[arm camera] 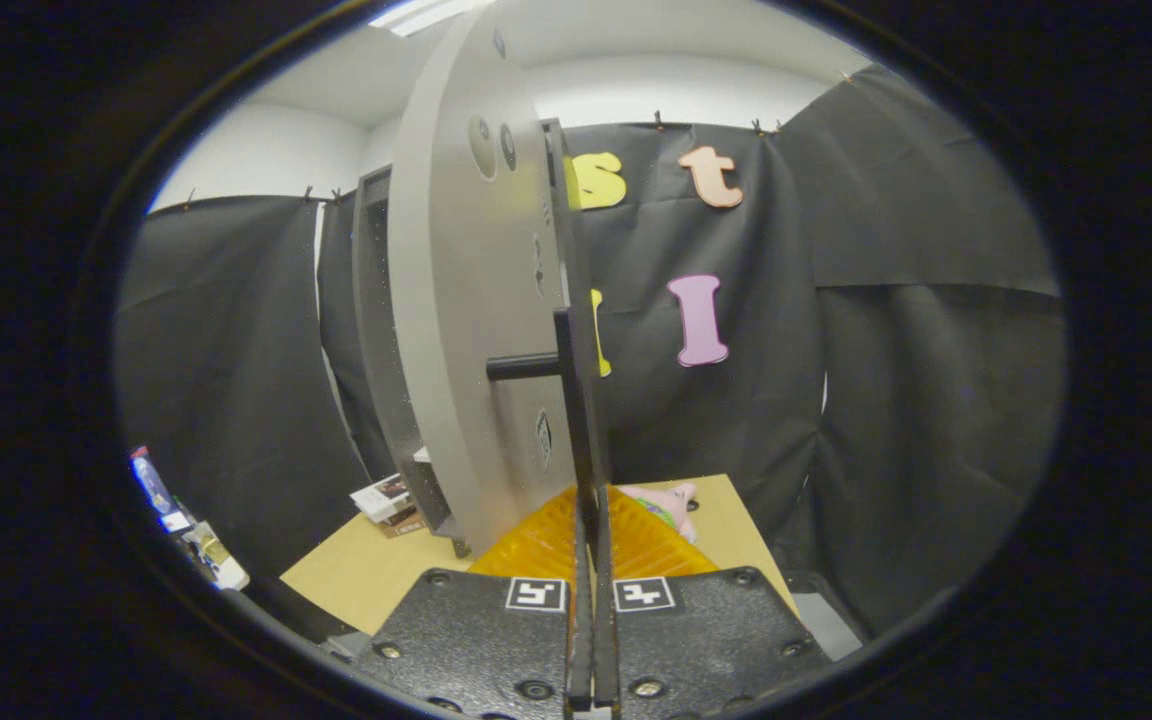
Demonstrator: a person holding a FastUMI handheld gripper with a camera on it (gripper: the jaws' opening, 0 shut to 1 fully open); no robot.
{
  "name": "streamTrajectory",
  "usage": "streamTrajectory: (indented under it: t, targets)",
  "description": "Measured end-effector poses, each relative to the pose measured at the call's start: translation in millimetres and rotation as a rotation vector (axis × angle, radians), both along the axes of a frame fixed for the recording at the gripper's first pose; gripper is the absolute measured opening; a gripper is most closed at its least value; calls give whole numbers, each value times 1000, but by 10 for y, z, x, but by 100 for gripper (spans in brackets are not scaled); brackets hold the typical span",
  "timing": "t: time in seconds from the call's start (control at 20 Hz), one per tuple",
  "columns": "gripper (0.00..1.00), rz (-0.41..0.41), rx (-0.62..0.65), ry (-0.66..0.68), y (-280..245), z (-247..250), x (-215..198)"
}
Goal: Open the shoe cabinet door, grab the shoes and put them into the shoe cabinet, then close the shoe cabinet door.
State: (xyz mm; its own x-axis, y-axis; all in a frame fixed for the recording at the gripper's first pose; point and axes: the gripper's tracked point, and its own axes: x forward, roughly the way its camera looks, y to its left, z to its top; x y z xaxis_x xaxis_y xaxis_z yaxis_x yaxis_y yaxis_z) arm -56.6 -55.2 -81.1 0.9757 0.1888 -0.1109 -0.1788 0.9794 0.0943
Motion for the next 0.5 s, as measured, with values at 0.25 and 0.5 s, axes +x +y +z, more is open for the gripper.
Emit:
streamTrajectory:
  t: [0.25,0.5]
  targets:
    - [4,-17,-23,41,-112,-244,-275]
    - [17,-41,-66,86,-318,-650,-611]
